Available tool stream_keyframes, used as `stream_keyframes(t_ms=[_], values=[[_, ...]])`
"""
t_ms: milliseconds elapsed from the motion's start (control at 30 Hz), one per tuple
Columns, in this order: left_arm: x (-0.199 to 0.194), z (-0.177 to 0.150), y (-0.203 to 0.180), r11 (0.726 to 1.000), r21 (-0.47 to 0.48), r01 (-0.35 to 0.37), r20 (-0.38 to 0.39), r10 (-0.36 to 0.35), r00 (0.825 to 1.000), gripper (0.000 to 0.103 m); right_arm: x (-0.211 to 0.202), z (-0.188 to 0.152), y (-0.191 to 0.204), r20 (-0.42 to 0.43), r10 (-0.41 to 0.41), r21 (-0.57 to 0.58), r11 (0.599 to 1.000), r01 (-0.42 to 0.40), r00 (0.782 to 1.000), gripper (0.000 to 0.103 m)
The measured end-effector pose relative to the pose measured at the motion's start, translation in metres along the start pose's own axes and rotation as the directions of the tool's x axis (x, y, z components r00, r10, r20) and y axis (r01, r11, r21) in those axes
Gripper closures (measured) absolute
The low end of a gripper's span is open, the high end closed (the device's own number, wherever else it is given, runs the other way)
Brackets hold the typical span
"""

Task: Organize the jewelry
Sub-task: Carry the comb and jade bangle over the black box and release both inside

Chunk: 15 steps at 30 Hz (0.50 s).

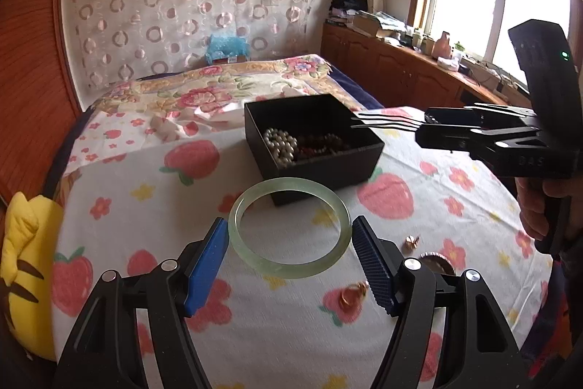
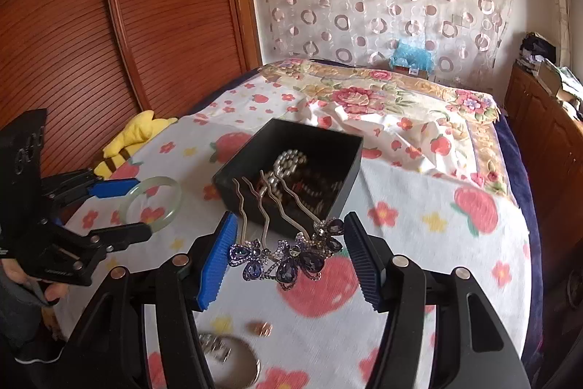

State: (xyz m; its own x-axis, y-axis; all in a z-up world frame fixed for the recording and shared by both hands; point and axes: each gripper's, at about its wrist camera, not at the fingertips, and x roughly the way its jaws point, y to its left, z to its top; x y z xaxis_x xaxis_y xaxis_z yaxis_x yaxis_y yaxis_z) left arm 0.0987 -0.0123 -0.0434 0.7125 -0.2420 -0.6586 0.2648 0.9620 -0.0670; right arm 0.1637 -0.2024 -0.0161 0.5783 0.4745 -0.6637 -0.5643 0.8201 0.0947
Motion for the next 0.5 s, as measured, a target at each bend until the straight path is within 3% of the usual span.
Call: stream_keyframes(t_ms=[500], values=[[0.008, 0.038, 0.024, 0.999, -0.032, -0.043, 0.038, 0.044, 0.998, 0.036, 0.078, 0.046, -0.012, -0.070, -0.007, 0.009, 1.000, 0.007, 0.998, 0.040]])
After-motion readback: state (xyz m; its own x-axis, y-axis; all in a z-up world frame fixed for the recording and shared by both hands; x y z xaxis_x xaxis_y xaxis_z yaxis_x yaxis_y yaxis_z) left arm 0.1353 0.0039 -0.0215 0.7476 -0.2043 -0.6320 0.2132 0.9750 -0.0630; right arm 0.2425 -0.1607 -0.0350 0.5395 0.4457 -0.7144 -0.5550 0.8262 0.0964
